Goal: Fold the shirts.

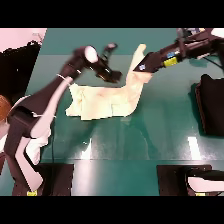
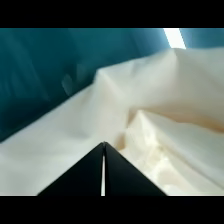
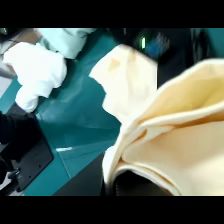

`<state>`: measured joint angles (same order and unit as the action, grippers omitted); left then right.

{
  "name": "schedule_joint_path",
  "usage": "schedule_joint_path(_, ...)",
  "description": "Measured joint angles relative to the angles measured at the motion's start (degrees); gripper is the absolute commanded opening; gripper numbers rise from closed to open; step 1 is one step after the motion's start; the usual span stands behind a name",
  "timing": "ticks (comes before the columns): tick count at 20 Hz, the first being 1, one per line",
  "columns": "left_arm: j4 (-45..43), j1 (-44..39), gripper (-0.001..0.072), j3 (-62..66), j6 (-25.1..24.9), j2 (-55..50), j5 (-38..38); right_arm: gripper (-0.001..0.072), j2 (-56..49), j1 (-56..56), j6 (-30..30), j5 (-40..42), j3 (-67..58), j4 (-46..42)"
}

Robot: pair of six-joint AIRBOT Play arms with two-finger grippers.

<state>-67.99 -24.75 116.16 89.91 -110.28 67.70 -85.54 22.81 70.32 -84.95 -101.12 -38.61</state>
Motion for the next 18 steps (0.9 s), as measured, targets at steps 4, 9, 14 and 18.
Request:
schedule_joint_path(4, -4.3, 9.9, 0.0029, 2.2, 0.0, 7.0, 2.9, 0.0022, -5.7, 6.9, -4.2, 4.5, -0.9, 4.3)
schedule_joint_path(9, -7.5, 20.0, 0.003, 2.8, 0.0, 15.6, 4.7, 0.0506, -17.0, 15.4, -9.2, 12.0, -9.9, 6.6)
schedule_joint_path(14, -8.6, 24.1, 0.003, 2.2, -0.4, 19.8, 5.9, 0.03, -21.0, 16.0, -10.8, 12.7, -13.7, 6.9)
schedule_joint_path(18, -8.4, 24.9, 0.0029, 0.8, -0.8, 20.6, 6.5, 0.0292, -16.8, 10.1, -9.6, 9.7, -5.4, 2.7)
